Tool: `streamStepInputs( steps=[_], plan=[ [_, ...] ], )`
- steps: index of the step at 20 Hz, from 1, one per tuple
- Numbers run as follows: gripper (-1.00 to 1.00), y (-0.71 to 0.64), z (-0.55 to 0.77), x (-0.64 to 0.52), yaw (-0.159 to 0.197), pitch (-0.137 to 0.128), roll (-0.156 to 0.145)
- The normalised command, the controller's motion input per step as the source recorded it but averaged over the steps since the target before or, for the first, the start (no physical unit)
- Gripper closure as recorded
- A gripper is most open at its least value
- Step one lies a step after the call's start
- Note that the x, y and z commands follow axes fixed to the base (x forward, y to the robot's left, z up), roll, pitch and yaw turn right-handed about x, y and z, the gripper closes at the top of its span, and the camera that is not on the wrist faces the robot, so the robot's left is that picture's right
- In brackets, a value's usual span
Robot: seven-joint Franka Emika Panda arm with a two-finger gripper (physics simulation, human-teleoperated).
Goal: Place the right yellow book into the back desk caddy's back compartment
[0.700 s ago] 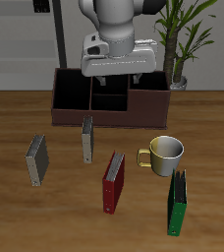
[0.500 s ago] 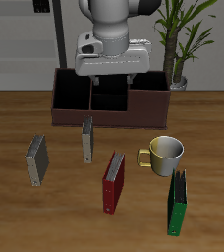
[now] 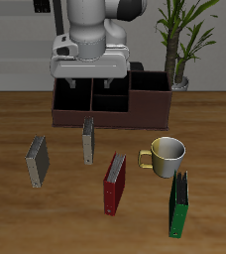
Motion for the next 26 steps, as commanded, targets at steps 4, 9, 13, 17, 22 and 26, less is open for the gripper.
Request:
streamStepInputs(
  steps=[4, 9, 13, 17, 22, 26],
  plan=[
    [-1.0, -0.59, -0.07, 0.11, -0.014, -0.009, -0.006],
    [-1.0, -0.52, -0.12, 0.09, -0.003, -0.03, -0.045],
    [-1.0, -0.42, -0.03, 0.01, 0.003, -0.037, -0.029],
    [-1.0, -0.33, 0.04, 0.09, -0.035, -0.031, -0.021],
    [-1.0, -0.18, -0.09, 0.12, -0.011, 0.003, 0.009],
    [-1.0, -0.2, -0.16, 0.23, -0.023, 0.001, -0.002]
  ],
)
